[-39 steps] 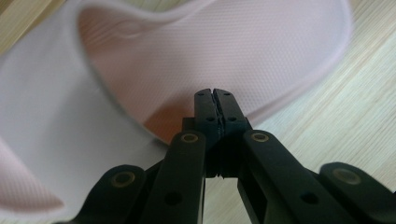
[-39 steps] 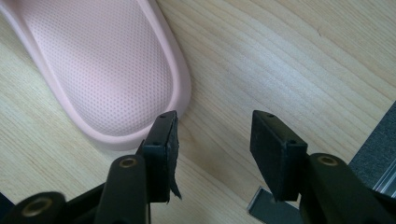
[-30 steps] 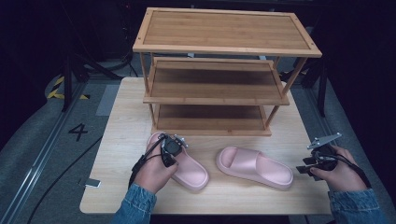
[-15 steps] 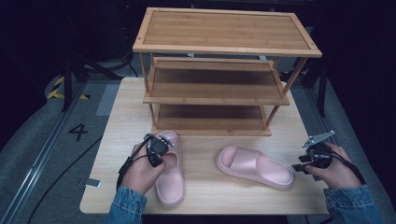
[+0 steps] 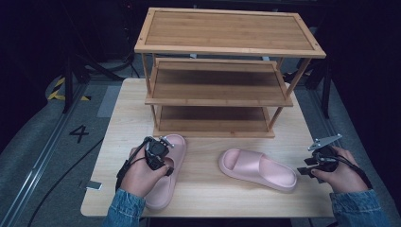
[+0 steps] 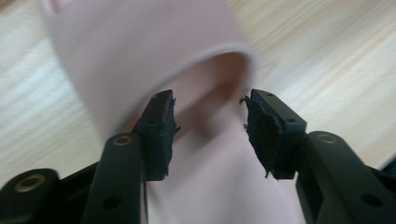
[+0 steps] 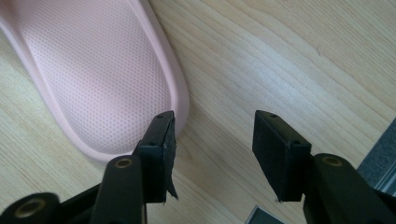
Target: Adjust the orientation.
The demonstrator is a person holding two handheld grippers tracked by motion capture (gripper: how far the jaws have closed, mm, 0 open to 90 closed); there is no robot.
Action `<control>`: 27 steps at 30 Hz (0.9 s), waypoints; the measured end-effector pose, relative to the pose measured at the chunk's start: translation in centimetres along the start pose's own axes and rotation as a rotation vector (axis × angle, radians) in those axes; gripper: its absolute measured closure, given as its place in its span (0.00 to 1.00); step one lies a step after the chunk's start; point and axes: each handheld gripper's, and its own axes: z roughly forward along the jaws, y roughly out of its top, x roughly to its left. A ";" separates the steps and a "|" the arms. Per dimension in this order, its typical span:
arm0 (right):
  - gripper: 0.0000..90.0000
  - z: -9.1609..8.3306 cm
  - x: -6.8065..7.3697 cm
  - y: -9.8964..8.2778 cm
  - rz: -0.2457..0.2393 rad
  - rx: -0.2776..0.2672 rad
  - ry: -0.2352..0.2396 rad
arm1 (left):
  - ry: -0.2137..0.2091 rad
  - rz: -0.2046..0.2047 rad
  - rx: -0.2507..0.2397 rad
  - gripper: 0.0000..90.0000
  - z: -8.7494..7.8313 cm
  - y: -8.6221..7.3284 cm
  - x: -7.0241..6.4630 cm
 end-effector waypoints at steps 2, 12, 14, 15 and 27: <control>0.54 0.1 0.1 0.0 0.002 -0.012 0.008 | -0.017 -0.011 -0.014 0.55 0.2 0.0 -0.2; 0.52 0.1 0.2 0.2 -0.005 -0.043 0.003 | -0.056 -0.065 -0.049 0.61 2.3 0.6 -0.7; 0.52 0.3 0.3 0.3 -0.008 -0.040 0.006 | -0.053 -0.081 -0.060 0.66 2.7 0.6 -0.7; 0.52 0.4 0.4 0.3 -0.011 -0.040 0.007 | -0.041 -0.085 -0.077 0.71 2.8 0.5 -0.6; 0.52 0.6 0.5 0.5 -0.021 -0.042 0.016 | -0.023 -0.098 -0.111 0.89 2.3 0.5 -0.5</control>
